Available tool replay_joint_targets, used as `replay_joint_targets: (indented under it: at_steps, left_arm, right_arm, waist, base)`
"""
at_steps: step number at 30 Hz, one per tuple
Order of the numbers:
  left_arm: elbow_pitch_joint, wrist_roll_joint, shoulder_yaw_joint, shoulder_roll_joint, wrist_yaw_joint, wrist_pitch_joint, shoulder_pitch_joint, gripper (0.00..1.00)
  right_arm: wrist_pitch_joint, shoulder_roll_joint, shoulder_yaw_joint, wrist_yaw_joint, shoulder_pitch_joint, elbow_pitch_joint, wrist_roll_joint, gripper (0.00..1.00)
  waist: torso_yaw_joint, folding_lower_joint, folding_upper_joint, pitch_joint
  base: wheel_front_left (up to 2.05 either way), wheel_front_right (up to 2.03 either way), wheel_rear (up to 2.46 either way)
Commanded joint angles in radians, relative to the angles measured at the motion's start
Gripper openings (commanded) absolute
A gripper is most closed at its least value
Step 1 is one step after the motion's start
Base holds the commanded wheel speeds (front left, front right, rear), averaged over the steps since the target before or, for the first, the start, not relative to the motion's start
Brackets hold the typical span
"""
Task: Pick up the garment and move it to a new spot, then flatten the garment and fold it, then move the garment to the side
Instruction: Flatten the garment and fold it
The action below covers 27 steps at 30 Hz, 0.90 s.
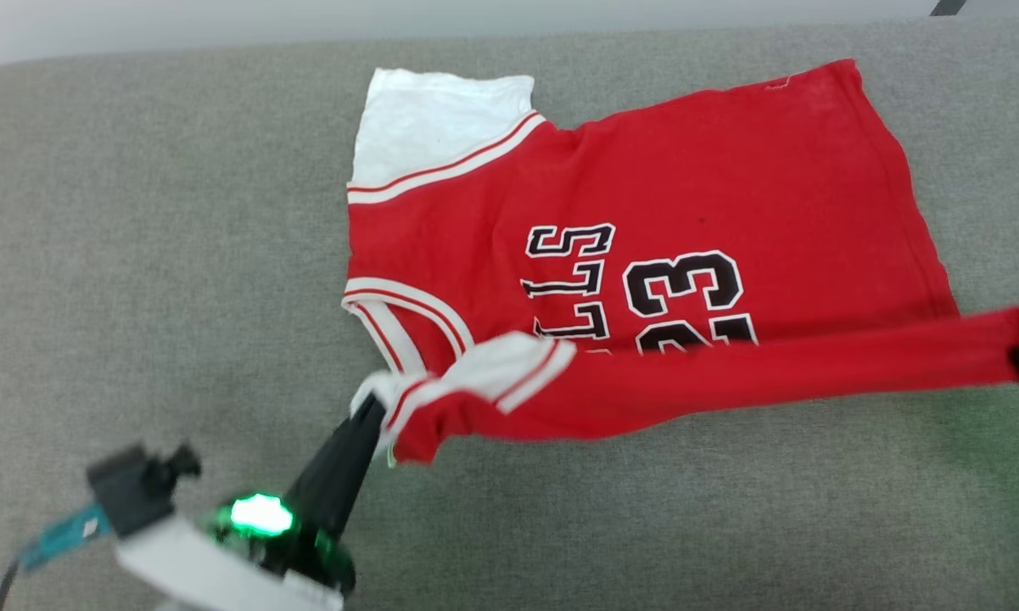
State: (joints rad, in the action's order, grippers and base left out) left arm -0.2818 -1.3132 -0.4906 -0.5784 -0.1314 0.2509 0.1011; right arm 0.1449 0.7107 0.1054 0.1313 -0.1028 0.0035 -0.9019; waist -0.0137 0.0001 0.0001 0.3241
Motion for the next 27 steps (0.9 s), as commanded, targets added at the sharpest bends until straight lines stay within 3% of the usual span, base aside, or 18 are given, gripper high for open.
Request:
replay_joint_targets:
  at_steps: [1,9,17,27]
  left_arm:
    - [0.014,0.001,-0.006,-0.004,0.002,-0.006,0.031,0.00]
    - [0.198,-0.025,-0.077,0.020,0.002,-0.030,0.283,0.00]
    - [0.423,0.016,-0.109,0.056,0.002,0.004,0.408,0.00]
    - [0.750,0.124,-0.186,0.098,0.003,0.009,0.482,0.00]
  right_arm:
    - [0.021,-0.014,-0.012,-0.001,-0.027,-0.008,0.019,0.00]
    - [0.203,-0.105,0.002,-0.001,-0.207,0.051,0.131,0.00]
    - [0.170,-0.153,-0.015,-0.001,-0.315,0.203,0.142,0.00]
    - [0.117,-0.177,0.090,-0.001,-0.383,0.350,0.147,0.00]
  waist:
    - [0.002,-0.0001,-0.0001,0.003]
    - [0.007,-0.0001,-0.0001,0.045]
    - [0.016,-0.0001,-0.0001,0.102]
    - [0.019,-0.0001,-0.0001,0.129]
  base:
    - [0.00,0.00,0.00]
    - [0.00,0.00,0.00]
    - [0.00,0.00,0.00]
    - [0.00,0.00,0.00]
